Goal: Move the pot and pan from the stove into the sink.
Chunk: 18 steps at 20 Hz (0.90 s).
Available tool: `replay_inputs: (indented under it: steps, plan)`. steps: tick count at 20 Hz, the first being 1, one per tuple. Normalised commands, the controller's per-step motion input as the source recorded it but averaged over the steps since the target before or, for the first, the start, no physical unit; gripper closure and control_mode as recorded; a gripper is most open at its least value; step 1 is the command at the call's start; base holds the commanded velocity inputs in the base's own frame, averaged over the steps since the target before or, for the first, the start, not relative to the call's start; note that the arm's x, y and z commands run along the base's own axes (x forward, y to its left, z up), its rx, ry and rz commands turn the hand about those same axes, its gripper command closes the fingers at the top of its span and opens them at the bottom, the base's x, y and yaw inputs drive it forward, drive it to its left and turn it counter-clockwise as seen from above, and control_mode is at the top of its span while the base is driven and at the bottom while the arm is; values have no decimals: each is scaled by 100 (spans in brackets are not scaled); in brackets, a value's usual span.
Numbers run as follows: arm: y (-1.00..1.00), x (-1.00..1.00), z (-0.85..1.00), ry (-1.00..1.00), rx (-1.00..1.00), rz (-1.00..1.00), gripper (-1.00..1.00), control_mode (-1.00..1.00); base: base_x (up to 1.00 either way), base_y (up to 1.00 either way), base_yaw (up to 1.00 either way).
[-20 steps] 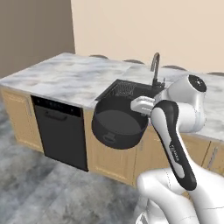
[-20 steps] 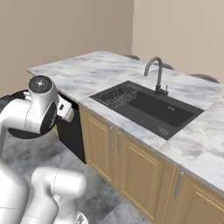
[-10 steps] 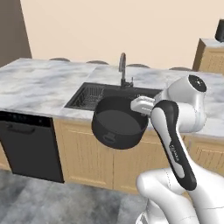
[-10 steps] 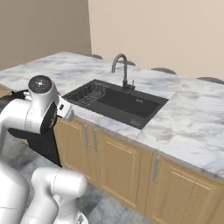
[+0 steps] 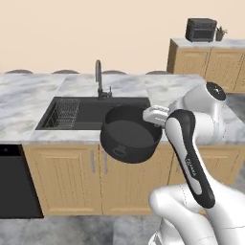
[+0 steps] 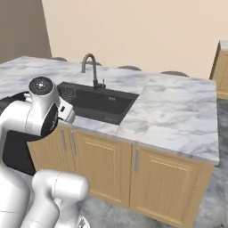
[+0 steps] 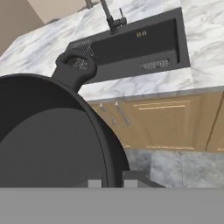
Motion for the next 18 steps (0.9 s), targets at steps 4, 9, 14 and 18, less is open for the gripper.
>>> replay_inputs:
  steps: [4,9,14,18]
  plan:
    - [0,0,0,0,0,0,100,100,18,-27,-40]
    - [0,0,0,0,0,0,100,100,19,-27,-39]
    - [0,0,0,0,0,0,100,100,5,-23,-31]
    - [0,0,0,0,0,0,100,100,0,18,0]
